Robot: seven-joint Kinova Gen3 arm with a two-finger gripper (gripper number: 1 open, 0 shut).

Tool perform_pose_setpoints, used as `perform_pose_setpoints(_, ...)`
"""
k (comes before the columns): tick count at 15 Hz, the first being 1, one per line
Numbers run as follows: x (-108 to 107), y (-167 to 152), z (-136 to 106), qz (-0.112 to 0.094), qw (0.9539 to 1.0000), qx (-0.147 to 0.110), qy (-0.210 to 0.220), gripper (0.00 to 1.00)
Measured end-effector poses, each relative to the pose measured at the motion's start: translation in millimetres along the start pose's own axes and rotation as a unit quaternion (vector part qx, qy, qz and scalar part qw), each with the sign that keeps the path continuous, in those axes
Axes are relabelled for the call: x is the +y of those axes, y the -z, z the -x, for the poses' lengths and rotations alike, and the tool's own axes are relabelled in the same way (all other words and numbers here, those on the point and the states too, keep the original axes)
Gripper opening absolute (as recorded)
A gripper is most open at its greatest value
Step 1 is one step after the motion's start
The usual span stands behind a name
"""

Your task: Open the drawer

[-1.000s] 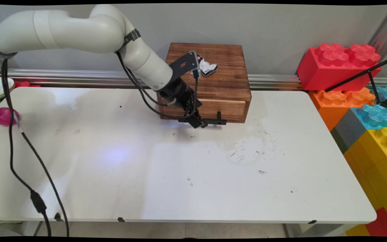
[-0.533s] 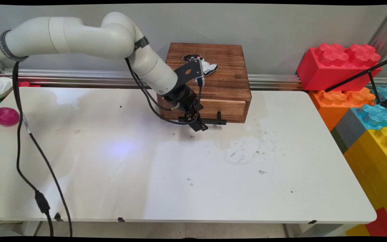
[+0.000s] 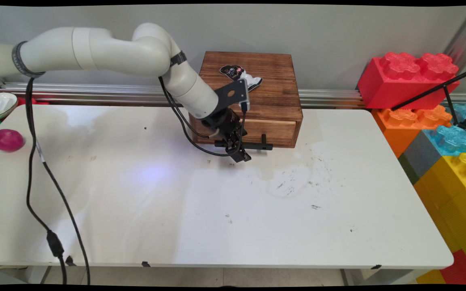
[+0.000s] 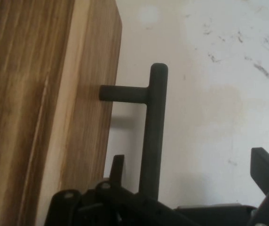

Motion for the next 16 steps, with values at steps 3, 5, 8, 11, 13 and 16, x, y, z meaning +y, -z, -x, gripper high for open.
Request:
perform_pose_setpoints(3, 0.0, -4.8, 1.8, 0.001, 1.0, -0.003, -0.008, 1.0)
perform_pose_setpoints(5, -0.4, -8.3, 3.9, 0.001, 0.9999, -0.006, -0.013, 1.0)
perform_pose_setpoints(8, -0.9, -13.5, 6.6, 0.002, 0.9997, -0.009, -0.022, 1.0)
perform_pose_setpoints(11, -1.6, -17.5, 8.4, 0.003, 0.9995, -0.011, -0.029, 1.0)
perform_pose_setpoints(13, -2.1, -19.9, 9.7, 0.004, 0.9994, -0.012, -0.032, 1.0)
perform_pose_setpoints(16, -2.3, -22.7, 11.7, 0.005, 0.9992, -0.014, -0.037, 1.0)
